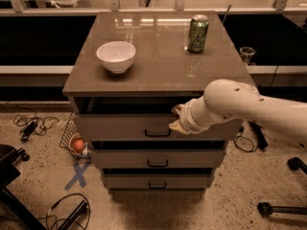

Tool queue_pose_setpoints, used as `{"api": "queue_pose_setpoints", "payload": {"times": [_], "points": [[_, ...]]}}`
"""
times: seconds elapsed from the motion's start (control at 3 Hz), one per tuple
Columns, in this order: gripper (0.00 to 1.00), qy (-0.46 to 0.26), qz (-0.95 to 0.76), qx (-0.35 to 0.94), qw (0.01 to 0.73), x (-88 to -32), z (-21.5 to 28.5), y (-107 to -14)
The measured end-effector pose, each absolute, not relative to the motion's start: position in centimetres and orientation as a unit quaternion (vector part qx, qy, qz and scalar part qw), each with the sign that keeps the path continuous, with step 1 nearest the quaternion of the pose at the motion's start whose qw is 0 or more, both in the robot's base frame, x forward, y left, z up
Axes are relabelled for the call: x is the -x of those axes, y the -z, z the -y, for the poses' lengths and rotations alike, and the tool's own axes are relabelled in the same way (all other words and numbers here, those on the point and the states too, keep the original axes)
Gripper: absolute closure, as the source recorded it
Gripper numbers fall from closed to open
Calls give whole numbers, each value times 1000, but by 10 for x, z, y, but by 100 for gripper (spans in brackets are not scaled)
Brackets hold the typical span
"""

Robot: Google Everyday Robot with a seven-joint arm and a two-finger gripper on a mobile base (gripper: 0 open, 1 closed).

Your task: Open top drawer

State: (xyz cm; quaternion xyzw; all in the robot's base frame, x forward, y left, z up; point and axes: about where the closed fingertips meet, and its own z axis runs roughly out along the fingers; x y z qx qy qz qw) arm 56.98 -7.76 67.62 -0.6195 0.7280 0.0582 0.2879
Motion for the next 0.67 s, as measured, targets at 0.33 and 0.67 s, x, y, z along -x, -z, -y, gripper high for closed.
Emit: {"api": "queue_pose_setpoints", "payload": {"times": [0.33, 0.67], "points": [[100, -58, -728, 620, 288, -570, 78, -679], [100, -58, -728, 620, 288, -570, 78, -679]]}}
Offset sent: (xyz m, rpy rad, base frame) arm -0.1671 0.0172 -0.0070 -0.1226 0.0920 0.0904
